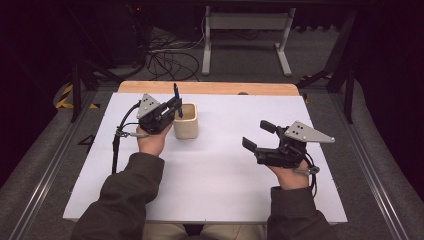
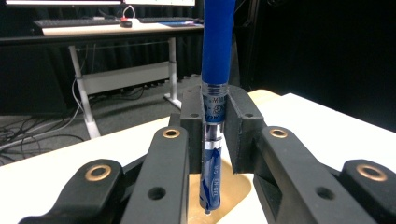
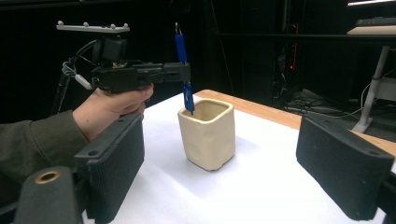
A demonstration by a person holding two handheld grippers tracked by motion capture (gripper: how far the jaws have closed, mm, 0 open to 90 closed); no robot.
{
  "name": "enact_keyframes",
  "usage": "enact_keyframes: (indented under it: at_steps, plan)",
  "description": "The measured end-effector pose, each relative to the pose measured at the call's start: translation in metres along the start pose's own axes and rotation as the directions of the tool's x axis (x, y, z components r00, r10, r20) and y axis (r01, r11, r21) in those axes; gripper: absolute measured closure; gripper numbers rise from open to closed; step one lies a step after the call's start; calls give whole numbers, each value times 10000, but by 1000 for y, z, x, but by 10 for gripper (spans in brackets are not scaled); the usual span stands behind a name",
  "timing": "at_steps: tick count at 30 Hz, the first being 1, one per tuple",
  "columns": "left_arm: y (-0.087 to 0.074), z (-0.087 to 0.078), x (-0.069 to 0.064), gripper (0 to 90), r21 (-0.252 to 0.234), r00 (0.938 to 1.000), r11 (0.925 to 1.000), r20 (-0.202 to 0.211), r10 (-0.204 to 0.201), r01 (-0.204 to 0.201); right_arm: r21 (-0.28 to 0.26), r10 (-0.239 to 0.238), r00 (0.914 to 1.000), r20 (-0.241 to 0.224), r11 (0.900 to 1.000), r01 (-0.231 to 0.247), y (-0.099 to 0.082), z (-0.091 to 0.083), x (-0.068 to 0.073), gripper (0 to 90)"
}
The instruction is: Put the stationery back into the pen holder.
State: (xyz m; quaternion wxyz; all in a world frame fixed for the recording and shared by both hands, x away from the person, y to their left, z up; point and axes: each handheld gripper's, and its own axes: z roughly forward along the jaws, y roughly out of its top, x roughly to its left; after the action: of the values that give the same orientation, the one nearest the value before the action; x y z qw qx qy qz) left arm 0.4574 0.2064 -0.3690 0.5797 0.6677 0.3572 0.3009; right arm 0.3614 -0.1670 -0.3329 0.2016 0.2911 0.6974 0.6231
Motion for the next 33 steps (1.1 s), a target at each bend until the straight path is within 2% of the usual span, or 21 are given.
enact_keyframes:
  at_steps: [11,19,33]
  plan:
    - [-7,8,2,792,540,9999,9984,-9,-158,158,82,28,10000,40,10000,-28,0,0,0,160]
    - [-14,14,1,792,1154,9995,9929,30,-306,300,135,43,10000,65,9999,-43,-1,1,0,162]
    - [-21,21,3,790,1749,9984,9830,18,-570,558,253,102,9999,88,9996,-105,-2,2,0,167]
